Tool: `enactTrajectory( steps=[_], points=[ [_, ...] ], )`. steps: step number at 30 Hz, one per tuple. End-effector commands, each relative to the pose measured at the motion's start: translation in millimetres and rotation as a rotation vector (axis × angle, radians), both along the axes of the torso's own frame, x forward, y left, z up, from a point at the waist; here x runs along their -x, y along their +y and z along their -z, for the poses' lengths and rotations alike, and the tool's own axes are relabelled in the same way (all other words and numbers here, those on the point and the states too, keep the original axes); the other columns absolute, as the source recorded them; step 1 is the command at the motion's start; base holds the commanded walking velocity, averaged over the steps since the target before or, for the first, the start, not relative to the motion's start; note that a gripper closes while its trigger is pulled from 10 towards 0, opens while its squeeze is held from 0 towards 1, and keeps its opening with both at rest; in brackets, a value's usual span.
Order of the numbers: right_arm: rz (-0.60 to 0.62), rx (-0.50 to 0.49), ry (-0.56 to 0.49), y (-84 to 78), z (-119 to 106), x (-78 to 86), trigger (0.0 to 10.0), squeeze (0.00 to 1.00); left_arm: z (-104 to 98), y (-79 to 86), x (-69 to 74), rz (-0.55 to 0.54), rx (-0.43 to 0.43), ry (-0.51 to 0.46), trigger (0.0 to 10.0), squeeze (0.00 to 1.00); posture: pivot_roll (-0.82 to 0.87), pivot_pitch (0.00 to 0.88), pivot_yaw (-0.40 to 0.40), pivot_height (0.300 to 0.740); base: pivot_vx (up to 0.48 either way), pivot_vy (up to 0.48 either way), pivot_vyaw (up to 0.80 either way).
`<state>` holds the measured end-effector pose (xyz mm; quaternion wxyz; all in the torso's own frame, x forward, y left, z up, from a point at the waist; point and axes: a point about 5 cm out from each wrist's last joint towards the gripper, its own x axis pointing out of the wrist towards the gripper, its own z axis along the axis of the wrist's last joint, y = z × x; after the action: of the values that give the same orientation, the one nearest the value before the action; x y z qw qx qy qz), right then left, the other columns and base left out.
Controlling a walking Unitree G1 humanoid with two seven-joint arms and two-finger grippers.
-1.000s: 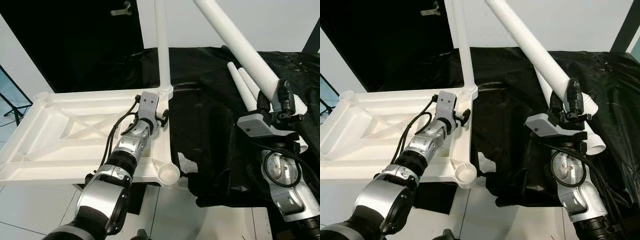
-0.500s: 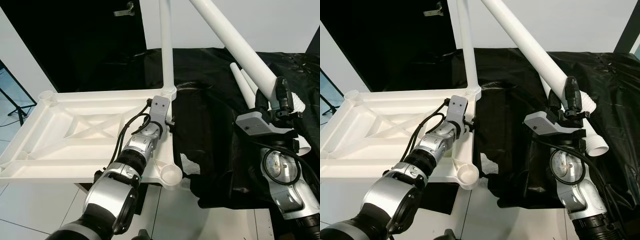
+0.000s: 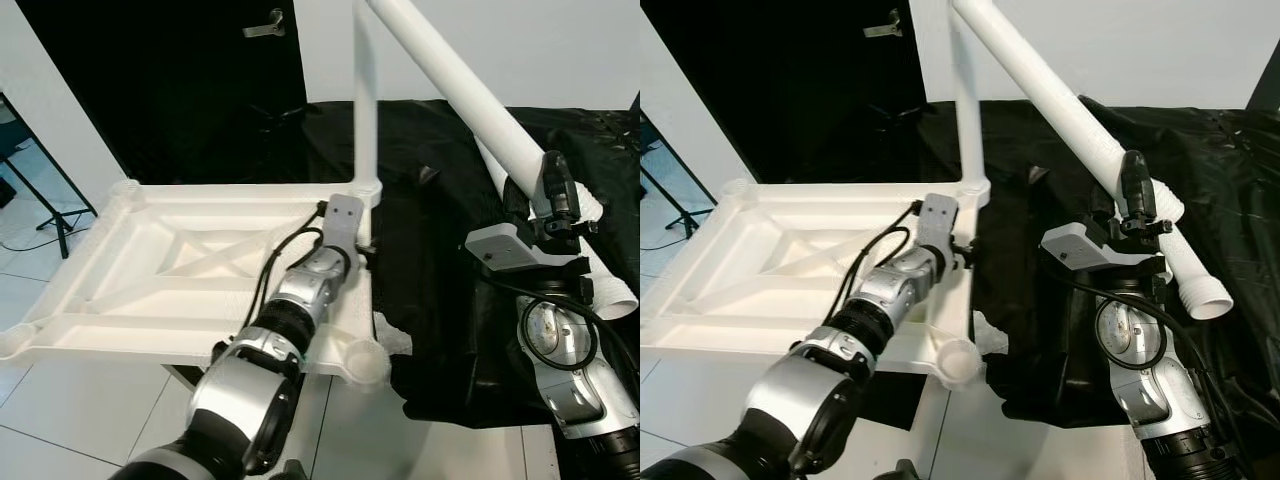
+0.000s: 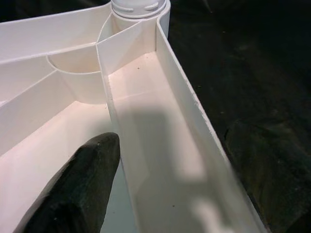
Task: Building children table
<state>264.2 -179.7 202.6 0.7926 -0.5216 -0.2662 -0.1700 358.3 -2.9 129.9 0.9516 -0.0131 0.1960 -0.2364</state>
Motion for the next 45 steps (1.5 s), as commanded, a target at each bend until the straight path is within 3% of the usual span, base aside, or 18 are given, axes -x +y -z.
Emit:
enactTrajectory(
  steps=[1,9,13,20,22,23,24,25,26,27,31,35,39,42,45],
  points=[
    [-0.027,-0.003,-0.019,4.9,-5.6,-0.2,10.0,0.00,13.1,-32.1,24.2,0.316,0.146,0.124,10.0,0.00,0.04,0.000,0.094,0.740,0.000,0.000,0.00],
    [-0.031,-0.007,-0.010,5.8,-5.3,-0.1,10.0,0.00,7.7,-59.6,37.1,0.401,0.186,0.112,10.0,0.00,0.04,0.000,0.096,0.740,0.000,0.000,0.00],
    [-0.036,-0.011,-0.004,6.9,-5.3,0.5,10.0,0.00,17.4,-76.1,52.8,0.476,0.189,0.153,10.0,0.00,0.03,0.000,0.100,0.740,0.000,0.000,0.00],
    [-0.058,-0.019,0.004,9.1,-4.9,1.2,10.0,0.00,20.9,-82.1,59.5,0.506,0.196,0.176,10.0,0.00,0.03,0.000,0.103,0.740,0.000,0.000,0.00],
    [-0.148,-0.156,0.074,12.8,0.6,0.8,10.0,0.00,22.0,-86.6,64.2,0.531,0.208,0.182,10.0,0.00,0.03,0.000,0.104,0.740,0.000,0.000,0.00],
    [-0.148,-0.156,0.074,12.8,0.6,0.8,10.0,0.00,22.0,-86.6,64.2,0.531,0.208,0.182,10.0,0.00,0.03,0.000,0.104,0.740,0.000,0.000,0.00],
    [-0.211,-0.322,0.150,12.6,7.7,0.4,10.0,0.00,22.0,-87.1,65.1,0.541,0.215,0.176,10.0,0.00,0.03,0.000,0.102,0.740,0.000,0.000,0.00],
    [-0.242,-0.431,0.208,11.8,13.6,-0.1,10.0,0.00,23.1,-84.5,63.7,0.535,0.203,0.165,10.0,0.00,0.04,0.000,0.101,0.740,0.000,0.000,0.00],
    [-0.242,-0.431,0.208,11.8,13.6,-0.1,10.0,0.00,23.1,-84.5,63.7,0.535,0.203,0.165,10.0,0.00,0.04,0.000,0.101,0.740,0.000,0.000,0.00],
    [-0.263,-0.497,0.244,11.7,17.5,-0.3,10.0,0.00,24.1,-82.5,62.7,0.530,0.193,0.157,10.0,0.00,0.04,0.000,0.101,0.740,0.000,0.000,0.00],
    [-0.273,-0.541,0.263,10.8,20.4,0.6,10.0,0.00,26.3,-78.5,60.8,0.518,0.175,0.146,10.0,0.00,0.04,0.000,0.100,0.740,0.000,0.000,0.00],
    [-0.275,-0.598,0.289,7.1,24.3,6.4,10.0,0.00,32.1,-60.2,52.9,0.463,0.148,0.118,10.0,0.00,0.04,0.000,0.093,0.740,0.000,0.000,0.00],
    [-0.281,-0.606,0.290,4.0,26.5,19.8,10.0,0.00,31.4,-44.5,45.9,0.410,0.157,0.089,10.0,0.00,0.05,0.000,0.087,0.740,0.000,0.000,0.00],
    [-0.290,-0.607,0.293,4.1,27.1,23.4,10.0,0.00,31.4,-42.2,45.1,0.403,0.156,0.085,10.0,0.00,0.05,0.000,0.087,0.740,0.000,0.000,0.00],
    [-0.359,-0.670,0.375,4.4,35.5,37.0,10.0,0.00,35.1,-35.1,43.0,0.372,0.138,0.084,10.0,0.00,0.04,0.000,0.087,0.740,0.000,0.000,0.00]
  ],
)
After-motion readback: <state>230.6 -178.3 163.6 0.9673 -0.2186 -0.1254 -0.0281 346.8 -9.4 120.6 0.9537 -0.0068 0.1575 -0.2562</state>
